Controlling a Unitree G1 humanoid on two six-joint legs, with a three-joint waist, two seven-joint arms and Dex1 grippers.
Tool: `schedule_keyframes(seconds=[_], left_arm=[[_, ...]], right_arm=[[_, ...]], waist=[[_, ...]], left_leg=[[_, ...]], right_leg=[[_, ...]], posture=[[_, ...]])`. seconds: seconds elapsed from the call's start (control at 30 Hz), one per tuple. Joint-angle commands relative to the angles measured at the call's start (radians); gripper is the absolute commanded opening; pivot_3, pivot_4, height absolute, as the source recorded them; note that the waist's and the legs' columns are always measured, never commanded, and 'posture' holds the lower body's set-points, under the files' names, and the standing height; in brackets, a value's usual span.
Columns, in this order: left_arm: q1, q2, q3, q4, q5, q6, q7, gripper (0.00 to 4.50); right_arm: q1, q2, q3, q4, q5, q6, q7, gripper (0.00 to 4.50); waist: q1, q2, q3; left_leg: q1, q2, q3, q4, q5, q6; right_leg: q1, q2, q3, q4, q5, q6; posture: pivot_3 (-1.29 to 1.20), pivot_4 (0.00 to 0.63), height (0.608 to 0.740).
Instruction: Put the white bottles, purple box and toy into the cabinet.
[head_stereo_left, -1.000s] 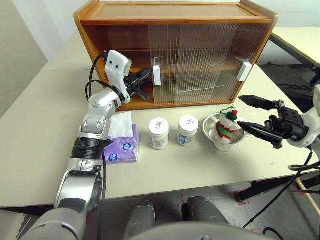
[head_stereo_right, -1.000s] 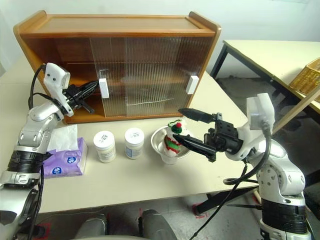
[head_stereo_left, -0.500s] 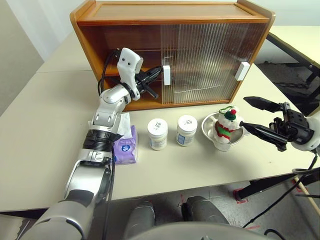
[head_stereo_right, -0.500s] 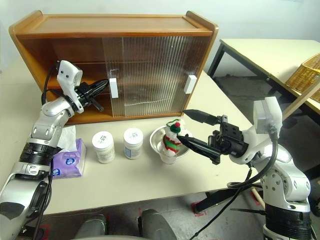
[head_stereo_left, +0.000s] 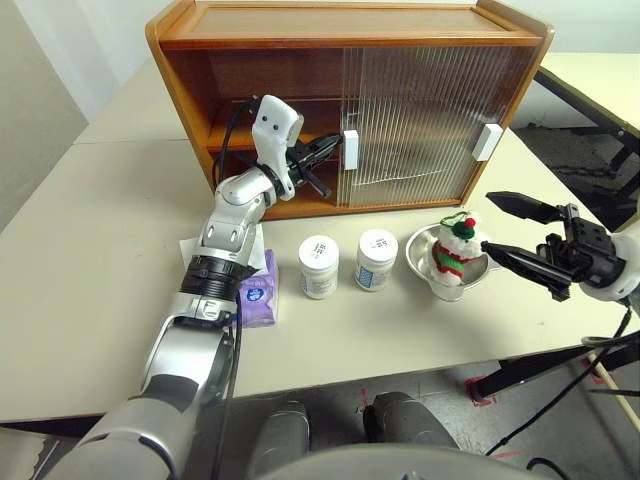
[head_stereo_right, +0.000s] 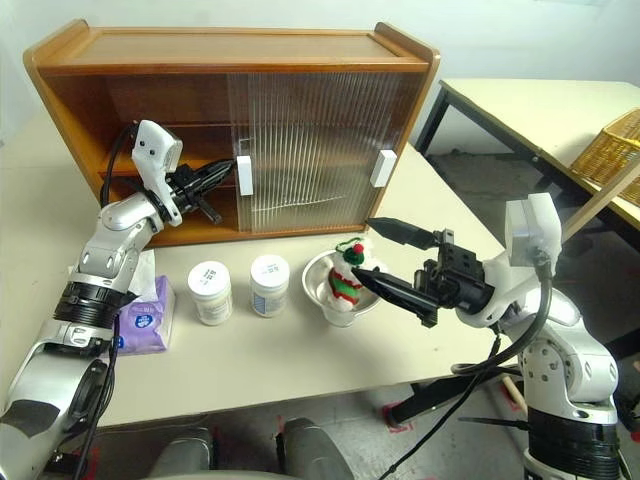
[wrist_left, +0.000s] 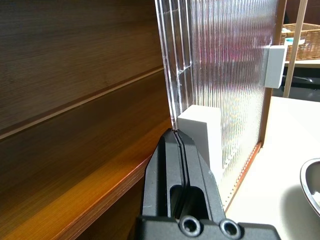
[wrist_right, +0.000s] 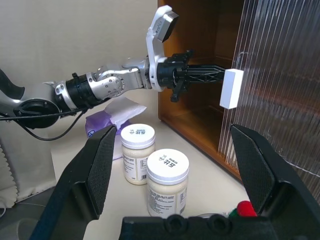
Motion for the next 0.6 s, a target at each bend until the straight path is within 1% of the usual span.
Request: schedule_keyframes(seconds=[0.03,0.1,0.2,0.27,0.37,0.4,0.43,0.57,0.6], left_arm=[[-0.015,0.026,0.013,-0.004,0.011,-0.001,0.002,0.04],[-0.001,0.057,0.028,-0.032,0.01,0.018,0.009,0.04],[0.028,0.09,0.053,-0.089,-0.017,0.055,0.007,0.63],[0.06,0.115,0.068,-0.15,-0.041,0.096,-0.005,1.25],[0.168,0.197,0.115,-0.32,-0.114,0.228,-0.051,2.3],[0.201,0.222,0.131,-0.372,-0.141,0.272,-0.06,2.55],[0.231,0.248,0.153,-0.421,-0.168,0.316,-0.067,2.99],[0.339,0.348,0.26,-0.602,-0.312,0.518,-0.09,4.37],[0.372,0.392,0.294,-0.646,-0.354,0.582,-0.104,4.48]], right_arm=[[-0.012,-0.003,0.011,-0.01,0.008,-0.003,0.001,4.5],[-0.018,-0.005,0.015,-0.001,0.005,-0.004,0.007,4.5],[-0.03,-0.003,0.022,0.009,0.001,-0.005,0.01,4.5],[-0.038,-0.001,0.028,0.017,-0.001,-0.007,0.015,4.5],[-0.063,0.014,0.061,0.026,-0.015,-0.011,0.011,4.5],[-0.069,0.019,0.07,0.029,-0.018,-0.013,0.01,4.5],[-0.074,0.022,0.077,0.032,-0.021,-0.015,0.011,4.5],[-0.093,0.025,0.091,0.061,-0.03,-0.023,0.026,4.5],[-0.103,0.021,0.092,0.072,-0.03,-0.024,0.033,4.5]], waist=[[-0.001,0.001,0.0],[-0.002,0.002,-0.001],[-0.004,0.003,-0.002],[-0.004,0.004,-0.003],[-0.006,0.005,-0.004],[-0.005,0.005,-0.005],[-0.004,0.005,-0.005],[0.003,0.005,-0.005],[0.005,0.005,-0.005]], left_leg=[[0.0,0.0,0.0,0.0,0.0,0.0],[0.0,0.0,0.0,0.0,0.0,0.0],[0.0,0.0,0.0,0.0,0.0,0.0],[0.0,0.0,0.0,0.0,0.0,0.0],[0.0,-0.001,0.0,-0.001,0.0,0.0],[0.0,-0.001,0.0,-0.001,0.0,0.0],[0.0,-0.001,0.0,-0.001,0.0,0.0],[-0.001,0.0,0.0,-0.002,0.0,0.0],[-0.001,0.0,0.0,-0.002,0.0,0.0]], right_leg=[[0.0,0.0,0.0,0.0,0.0,0.0],[0.0,0.0,0.0,0.0,0.0,0.0],[0.0,0.0,0.0,0.0,0.0,0.0],[0.0,0.0,0.0,0.0,0.0,0.0],[-0.001,0.0,0.0,0.0,0.0,0.0],[-0.001,0.0,0.0,0.0,0.0,-0.001],[-0.001,0.0,-0.001,0.0,0.0,-0.002],[-0.003,0.001,-0.001,0.001,0.002,-0.006],[-0.003,0.001,-0.001,0.001,0.002,-0.006]], posture=[[-0.19,0.002,0.74],[-0.18,0.001,0.74],[-0.17,0.001,0.74],[-0.16,0.0,0.74],[-0.14,0.001,0.74],[-0.14,0.002,0.74],[-0.14,0.002,0.74],[-0.12,0.001,0.74],[-0.11,0.001,0.74]])
